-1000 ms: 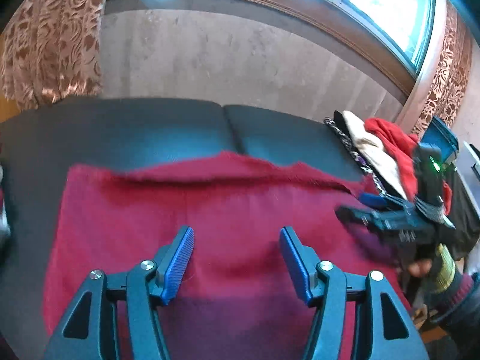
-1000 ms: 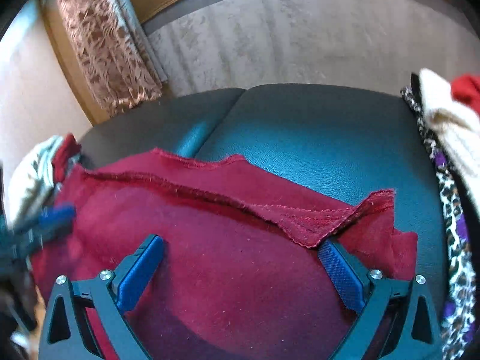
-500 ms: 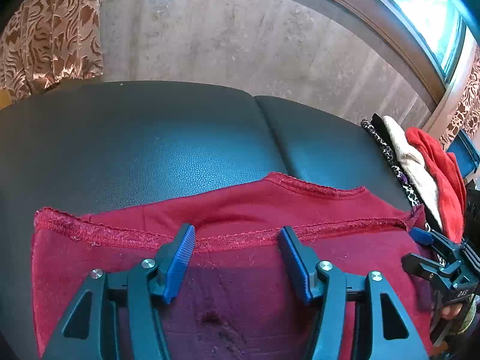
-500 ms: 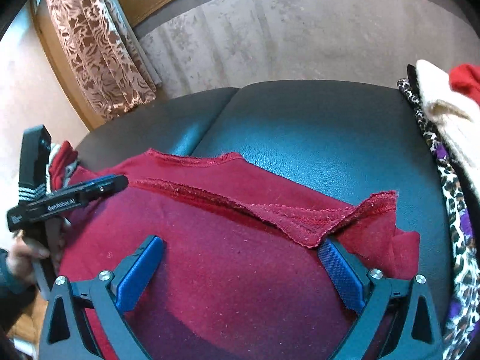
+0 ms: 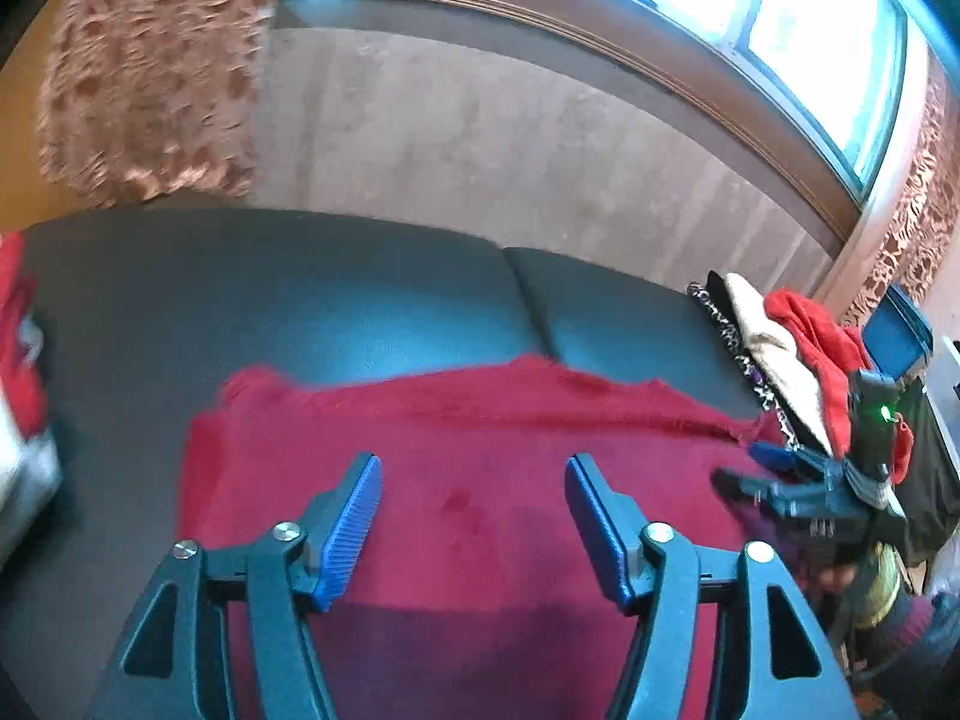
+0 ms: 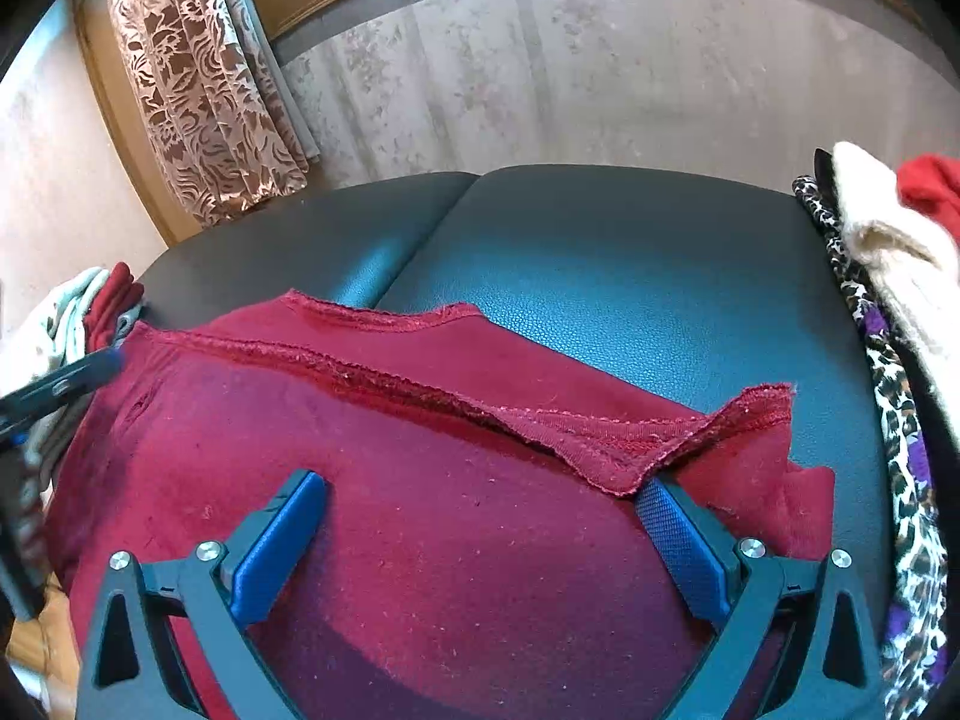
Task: Fold clothes
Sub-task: 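Smooth the folded sweatshirt with both grippers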
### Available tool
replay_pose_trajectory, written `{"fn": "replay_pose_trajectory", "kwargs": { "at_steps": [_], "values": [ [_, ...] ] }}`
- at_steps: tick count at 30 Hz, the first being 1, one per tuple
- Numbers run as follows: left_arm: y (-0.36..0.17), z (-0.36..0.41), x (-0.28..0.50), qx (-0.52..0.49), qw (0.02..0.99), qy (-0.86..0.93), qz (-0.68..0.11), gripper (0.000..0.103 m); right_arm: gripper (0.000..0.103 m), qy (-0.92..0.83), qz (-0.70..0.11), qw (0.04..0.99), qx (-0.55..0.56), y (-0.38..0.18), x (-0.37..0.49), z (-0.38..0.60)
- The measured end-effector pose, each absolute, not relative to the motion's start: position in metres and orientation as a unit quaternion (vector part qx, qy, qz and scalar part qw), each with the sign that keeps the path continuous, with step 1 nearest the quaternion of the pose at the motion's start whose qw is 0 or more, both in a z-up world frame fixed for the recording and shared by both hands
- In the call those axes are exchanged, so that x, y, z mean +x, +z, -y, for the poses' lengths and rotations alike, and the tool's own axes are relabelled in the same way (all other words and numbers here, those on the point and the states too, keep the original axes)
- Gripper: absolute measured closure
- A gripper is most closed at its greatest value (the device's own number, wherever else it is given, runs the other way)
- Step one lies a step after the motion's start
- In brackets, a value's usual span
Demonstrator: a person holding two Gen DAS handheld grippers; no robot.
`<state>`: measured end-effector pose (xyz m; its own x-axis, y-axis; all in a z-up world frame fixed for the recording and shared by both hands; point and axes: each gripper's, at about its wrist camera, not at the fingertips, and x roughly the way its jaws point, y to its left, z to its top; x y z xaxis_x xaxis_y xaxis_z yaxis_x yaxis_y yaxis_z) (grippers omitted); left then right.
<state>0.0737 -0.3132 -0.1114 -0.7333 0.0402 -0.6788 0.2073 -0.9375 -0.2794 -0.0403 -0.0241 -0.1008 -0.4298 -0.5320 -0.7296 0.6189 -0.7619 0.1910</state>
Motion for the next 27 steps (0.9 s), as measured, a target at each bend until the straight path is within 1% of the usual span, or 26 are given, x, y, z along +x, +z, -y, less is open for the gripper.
{"fn": "replay_pose_trajectory", "kwargs": {
  "at_steps": [3,6,8,10,13,16,19,22,24,27],
  "values": [
    [-0.128,0.315,0.108,0.375,0.069,-0.91,-0.161,0.037,0.0,-0.845,-0.058,0.338,0.411,-0.099,-0.039,0.028],
    [-0.142,0.317,0.144,0.356,0.067,-0.914,-0.182,0.038,0.0,-0.843,-0.067,0.335,0.415,-0.097,-0.038,0.033],
    [-0.147,0.311,0.156,0.355,0.07,-0.917,-0.166,0.038,0.0,-0.835,-0.083,0.338,0.427,-0.094,-0.036,0.039],
    [-0.151,0.312,0.165,0.344,0.073,-0.921,-0.171,0.038,0.0,-0.824,-0.102,0.339,0.443,-0.088,-0.033,0.046],
    [-0.154,0.323,0.174,0.325,0.068,-0.917,-0.222,0.039,0.0,-0.814,-0.101,0.375,0.431,-0.066,-0.015,0.059],
    [-0.153,0.318,0.175,0.331,0.073,-0.916,-0.216,0.038,0.0,-0.811,-0.118,0.415,0.396,-0.045,0.008,0.079],
    [-0.15,0.324,0.183,0.327,0.064,-0.912,-0.238,0.038,0.0,-0.797,-0.15,0.435,0.392,-0.047,0.019,0.1],
    [-0.147,0.338,0.199,0.316,0.05,-0.908,-0.271,0.038,0.0,-0.786,-0.166,0.428,0.413,-0.076,0.017,0.104],
    [-0.143,0.343,0.205,0.315,0.051,-0.911,-0.261,0.038,0.0,-0.796,-0.157,0.44,0.386,-0.091,0.023,0.097],
    [-0.136,0.347,0.206,0.313,0.051,-0.916,-0.245,0.038,0.0,-0.798,-0.147,0.442,0.381,-0.091,0.023,0.092]
  ]
}}
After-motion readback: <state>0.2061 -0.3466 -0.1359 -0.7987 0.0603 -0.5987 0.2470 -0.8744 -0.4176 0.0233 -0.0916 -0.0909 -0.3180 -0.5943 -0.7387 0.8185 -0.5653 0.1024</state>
